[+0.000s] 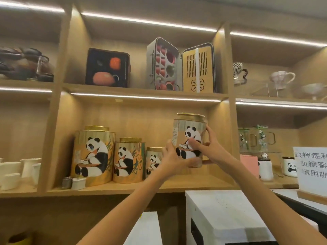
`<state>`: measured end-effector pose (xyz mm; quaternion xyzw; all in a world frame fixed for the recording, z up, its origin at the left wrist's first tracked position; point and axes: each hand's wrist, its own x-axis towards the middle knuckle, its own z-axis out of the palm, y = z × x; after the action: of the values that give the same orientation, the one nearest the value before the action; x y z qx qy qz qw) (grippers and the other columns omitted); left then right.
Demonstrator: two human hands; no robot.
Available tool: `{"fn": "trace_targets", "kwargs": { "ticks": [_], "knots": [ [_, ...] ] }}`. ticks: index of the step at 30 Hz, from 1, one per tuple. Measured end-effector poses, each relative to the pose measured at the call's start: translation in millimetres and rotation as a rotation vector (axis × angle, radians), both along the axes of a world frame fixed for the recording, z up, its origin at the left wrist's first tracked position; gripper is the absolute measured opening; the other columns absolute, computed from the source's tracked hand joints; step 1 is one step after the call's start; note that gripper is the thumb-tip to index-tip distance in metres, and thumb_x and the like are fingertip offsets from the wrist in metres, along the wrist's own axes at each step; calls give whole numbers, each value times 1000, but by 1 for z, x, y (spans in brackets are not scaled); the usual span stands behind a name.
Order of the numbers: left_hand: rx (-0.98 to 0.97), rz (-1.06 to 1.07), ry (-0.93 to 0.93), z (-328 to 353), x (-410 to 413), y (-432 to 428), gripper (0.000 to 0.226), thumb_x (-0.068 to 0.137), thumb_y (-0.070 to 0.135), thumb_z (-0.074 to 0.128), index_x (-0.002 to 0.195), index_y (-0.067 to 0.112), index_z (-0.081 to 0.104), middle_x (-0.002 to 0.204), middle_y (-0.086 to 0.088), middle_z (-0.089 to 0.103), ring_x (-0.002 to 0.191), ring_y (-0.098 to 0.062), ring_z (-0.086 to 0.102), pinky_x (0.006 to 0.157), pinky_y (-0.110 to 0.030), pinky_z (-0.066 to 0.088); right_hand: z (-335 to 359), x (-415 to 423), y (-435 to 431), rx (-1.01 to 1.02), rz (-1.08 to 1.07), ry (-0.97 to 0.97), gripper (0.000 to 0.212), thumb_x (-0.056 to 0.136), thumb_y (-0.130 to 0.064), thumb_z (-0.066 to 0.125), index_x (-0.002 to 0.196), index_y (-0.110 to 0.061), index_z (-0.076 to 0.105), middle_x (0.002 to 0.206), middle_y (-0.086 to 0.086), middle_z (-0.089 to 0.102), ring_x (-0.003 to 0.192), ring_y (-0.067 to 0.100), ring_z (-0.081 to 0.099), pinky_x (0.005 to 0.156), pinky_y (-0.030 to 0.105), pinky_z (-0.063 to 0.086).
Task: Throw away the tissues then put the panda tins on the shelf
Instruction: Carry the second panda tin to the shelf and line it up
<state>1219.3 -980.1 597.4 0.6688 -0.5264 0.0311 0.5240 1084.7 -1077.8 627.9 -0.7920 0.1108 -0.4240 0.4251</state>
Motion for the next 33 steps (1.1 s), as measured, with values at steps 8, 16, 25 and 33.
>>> {"fn": "trace_targets", "kwargs": {
  "ticks": [8,16,25,33],
  "knots": [
    [-74,-303,206,-16,57,-90,100,76,38,83,144,37,11,140,1,48,117,-7,55,83,-17,55,6,43,-117,114,174,220,115,62,-37,88,144,-54,8,127,-7,51,114,21,55,80,45,57],
    [43,6,214,-31,62,-150,107,78,46,79,152,35,2,158,-10,24,144,-32,29,118,-56,29,-11,94,-210,273,266,295,140,39,-29,101,148,-48,16,143,14,48,128,42,50,101,66,45],
    [155,400,192,-68,85,-185,95,75,46,81,145,9,28,150,-14,36,138,-29,39,114,-43,40,-57,154,-247,367,407,276,121,59,-6,92,151,-38,20,138,10,52,124,34,52,100,57,47],
    [209,547,146,-82,95,-211,67,80,38,79,131,8,47,131,-10,59,122,-26,56,103,-39,50,-75,178,-263,373,431,270,103,76,8,76,153,-29,19,121,6,58,101,22,62,66,32,57]
  ]
}}
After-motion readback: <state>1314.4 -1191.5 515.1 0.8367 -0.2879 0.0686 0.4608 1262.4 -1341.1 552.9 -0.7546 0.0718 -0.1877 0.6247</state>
